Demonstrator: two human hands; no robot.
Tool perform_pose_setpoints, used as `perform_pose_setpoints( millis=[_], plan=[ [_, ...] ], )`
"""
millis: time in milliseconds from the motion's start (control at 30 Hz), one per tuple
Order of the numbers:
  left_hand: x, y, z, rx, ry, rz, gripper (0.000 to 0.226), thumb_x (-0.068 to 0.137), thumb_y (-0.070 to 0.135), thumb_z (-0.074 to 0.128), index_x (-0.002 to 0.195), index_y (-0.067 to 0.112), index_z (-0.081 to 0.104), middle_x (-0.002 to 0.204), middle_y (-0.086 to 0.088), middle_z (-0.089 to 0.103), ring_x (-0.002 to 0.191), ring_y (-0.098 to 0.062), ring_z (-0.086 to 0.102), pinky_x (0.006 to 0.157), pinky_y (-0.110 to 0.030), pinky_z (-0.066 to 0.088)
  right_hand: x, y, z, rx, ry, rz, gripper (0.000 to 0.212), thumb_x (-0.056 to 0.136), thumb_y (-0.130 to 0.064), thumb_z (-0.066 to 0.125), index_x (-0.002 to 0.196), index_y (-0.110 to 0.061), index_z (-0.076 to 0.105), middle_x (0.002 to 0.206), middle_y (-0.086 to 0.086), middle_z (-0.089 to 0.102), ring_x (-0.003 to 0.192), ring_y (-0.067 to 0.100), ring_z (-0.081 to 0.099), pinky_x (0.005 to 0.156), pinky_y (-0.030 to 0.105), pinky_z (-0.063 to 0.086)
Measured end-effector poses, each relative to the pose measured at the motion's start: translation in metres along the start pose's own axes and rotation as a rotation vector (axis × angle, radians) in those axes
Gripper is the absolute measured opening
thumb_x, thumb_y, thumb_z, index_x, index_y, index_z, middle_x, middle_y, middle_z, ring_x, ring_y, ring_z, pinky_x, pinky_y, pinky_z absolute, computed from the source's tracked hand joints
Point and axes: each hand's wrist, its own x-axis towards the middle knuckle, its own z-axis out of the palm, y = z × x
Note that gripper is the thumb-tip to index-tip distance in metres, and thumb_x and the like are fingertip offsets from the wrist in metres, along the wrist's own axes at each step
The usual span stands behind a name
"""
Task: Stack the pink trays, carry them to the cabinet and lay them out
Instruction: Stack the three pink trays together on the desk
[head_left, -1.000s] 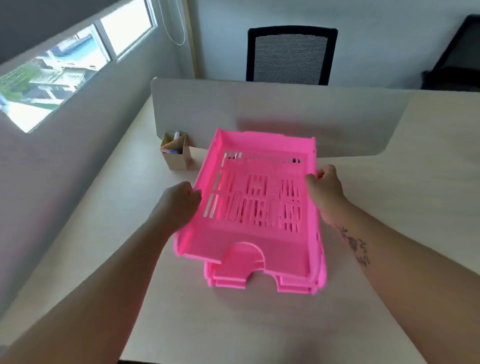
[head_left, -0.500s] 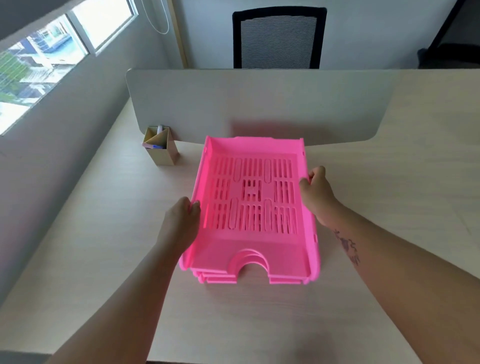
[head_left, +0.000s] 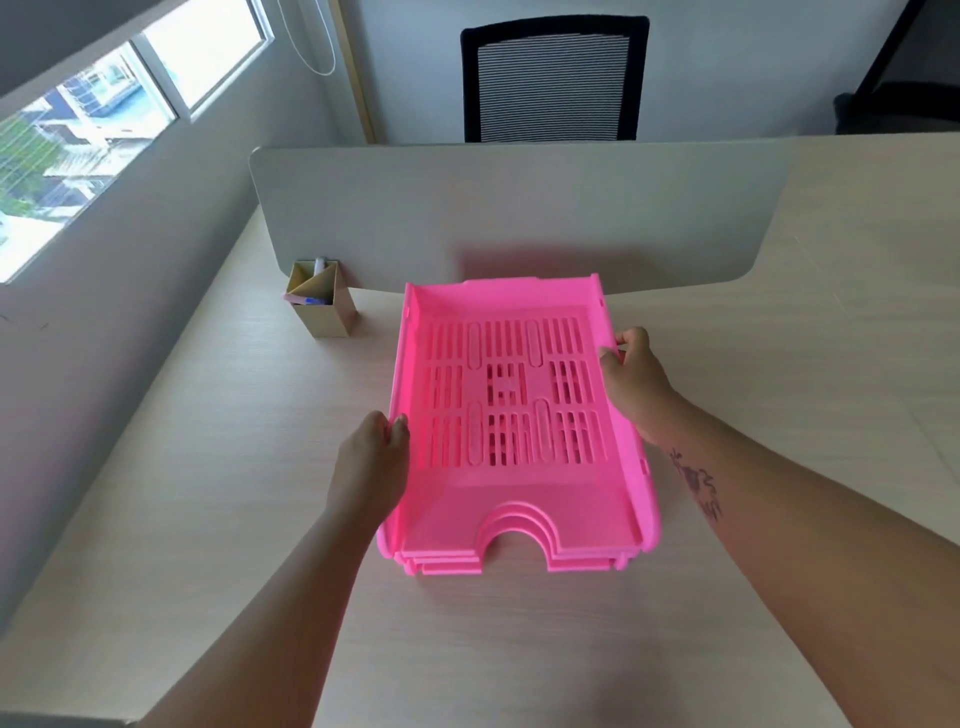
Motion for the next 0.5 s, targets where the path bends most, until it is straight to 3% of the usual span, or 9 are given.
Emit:
perform_pose_setpoints(
  millis=[200, 267, 367, 500],
  plan=[
    [0.006, 0.004, 0.002, -0.011, 0.025, 0.018, 0.038, 0.101, 0.034, 0.037, 0.079, 0.005, 0.046, 0.070, -0.007, 0.050, 0.059, -0.020, 0.041, 0.054, -0.033, 0.035, 0.010, 0.001, 0.004, -0.050, 0.022, -0.007, 0.032, 0.105, -0.022, 0.031, 0.128, -0.004, 0.043, 0.078, 0.003, 0.047, 0.059, 0.015, 0.040, 0.053, 0.030, 0.032],
    [0.009, 0.005, 0.002, -0.022, 0.024, 0.006, 0.040, 0.101, 0.035, 0.038, 0.083, 0.000, 0.049, 0.071, -0.008, 0.051, 0.060, -0.021, 0.043, 0.056, -0.033, 0.037, 0.012, -0.001, 0.003, -0.048, 0.016, -0.010, 0.036, 0.105, -0.023, 0.031, 0.135, -0.005, 0.043, 0.090, 0.006, 0.054, 0.063, 0.016, 0.046, 0.058, 0.031, 0.038],
    [0.012, 0.008, 0.000, -0.020, 0.016, -0.013, 0.041, 0.101, 0.036, 0.038, 0.089, -0.001, 0.052, 0.072, -0.007, 0.052, 0.062, -0.021, 0.043, 0.056, -0.033, 0.036, 0.012, -0.005, 0.002, -0.044, 0.005, -0.017, 0.042, 0.106, -0.025, 0.031, 0.144, -0.010, 0.039, 0.124, 0.014, 0.058, 0.085, 0.022, 0.053, 0.074, 0.033, 0.042],
    [0.011, 0.006, 0.003, -0.096, -0.004, -0.050, 0.042, 0.100, 0.041, 0.038, 0.090, 0.002, 0.052, 0.074, -0.007, 0.054, 0.063, -0.021, 0.047, 0.057, -0.035, 0.042, 0.007, -0.007, 0.001, -0.004, -0.058, -0.001, 0.047, 0.107, -0.027, 0.029, 0.152, -0.015, 0.031, 0.141, 0.013, 0.052, 0.106, 0.026, 0.056, 0.087, 0.037, 0.046]
  ],
)
